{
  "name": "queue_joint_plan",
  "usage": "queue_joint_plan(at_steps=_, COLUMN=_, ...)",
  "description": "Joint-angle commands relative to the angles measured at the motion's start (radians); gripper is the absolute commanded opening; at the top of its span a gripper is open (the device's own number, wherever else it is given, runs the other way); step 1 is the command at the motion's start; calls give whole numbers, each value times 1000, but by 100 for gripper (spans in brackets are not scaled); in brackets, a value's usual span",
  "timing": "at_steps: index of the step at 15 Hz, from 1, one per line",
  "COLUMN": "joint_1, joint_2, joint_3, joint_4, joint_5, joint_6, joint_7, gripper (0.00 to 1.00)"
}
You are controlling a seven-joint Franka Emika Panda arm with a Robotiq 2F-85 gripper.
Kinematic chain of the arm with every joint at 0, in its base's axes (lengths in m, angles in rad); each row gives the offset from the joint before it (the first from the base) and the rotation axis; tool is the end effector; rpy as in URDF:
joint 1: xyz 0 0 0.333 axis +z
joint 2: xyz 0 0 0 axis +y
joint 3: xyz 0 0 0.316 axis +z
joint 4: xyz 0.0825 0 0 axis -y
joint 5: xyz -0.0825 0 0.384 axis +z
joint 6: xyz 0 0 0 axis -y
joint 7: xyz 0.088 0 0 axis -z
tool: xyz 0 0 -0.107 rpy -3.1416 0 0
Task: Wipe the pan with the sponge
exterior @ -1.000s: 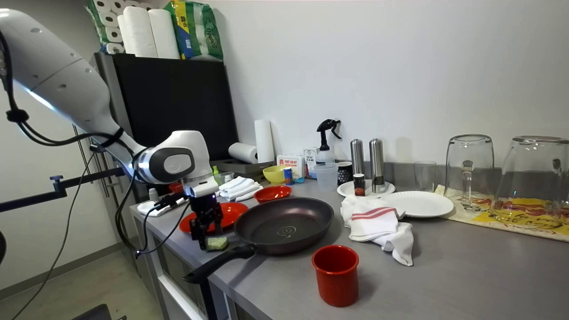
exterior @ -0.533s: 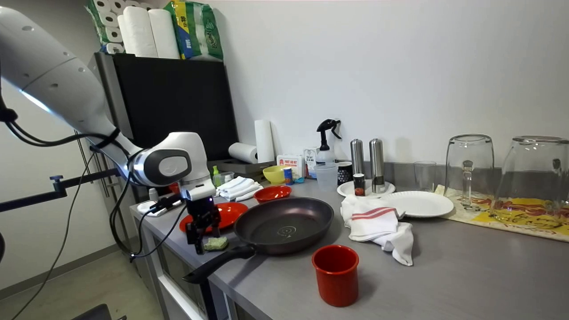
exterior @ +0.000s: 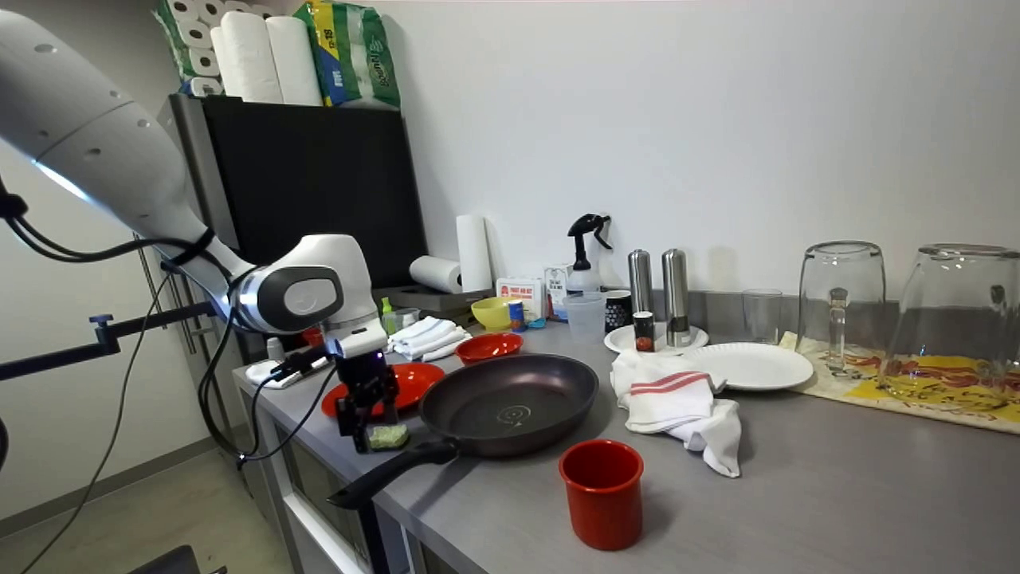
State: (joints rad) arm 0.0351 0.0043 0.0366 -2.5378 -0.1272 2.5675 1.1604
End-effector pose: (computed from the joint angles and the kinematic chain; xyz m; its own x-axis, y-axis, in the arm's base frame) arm 0.4579 0.0349 0.2734 0.5535 -0.8295 0.0741 -0.8322 -0.5545 0.0087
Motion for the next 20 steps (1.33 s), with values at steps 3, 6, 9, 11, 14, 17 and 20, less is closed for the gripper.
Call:
queue_joint_plan(at_steps=3, joint_1=6, joint_2=-6, joint_3=4, joint_4=-7, joint_5=-6, joint_6=29, joint_7=11, gripper=100)
queue_joint_plan(at_steps=6, joint_1=6, joint_2=1, joint_3=4, joint_4=-3, joint_5=-1, joint_6=36, joint_7=9, gripper=100)
queue_joint_plan(at_steps=9, joint_1=6, joint_2=17, joint_3=3, joint_4=2, joint_5=-1, joint_6=47, joint_7=9, gripper=86)
queue_joint_plan(at_steps=11, joint_1=6, joint_2=31, joint_3=1, joint_4=4, joint_5=0, joint_6=54, joint_7=7, gripper=86)
queue_joint_plan(at_steps=14, joint_1=10, joint_2=56, joint_3=0, joint_4=6, joint_5=4, joint_6=72, joint_7=2, gripper=81)
queue_joint_plan(at_steps=17, joint_1=13, joint_2=85, joint_3=-5, joint_4=13, joint_5=5, joint_6=90, joint_7=-1, gripper=78)
queue_joint_plan(at_steps=20, joint_1=18, joint_2=90, joint_3=-6, joint_4=19, joint_5=1, joint_6=97, joint_7=4, gripper=51)
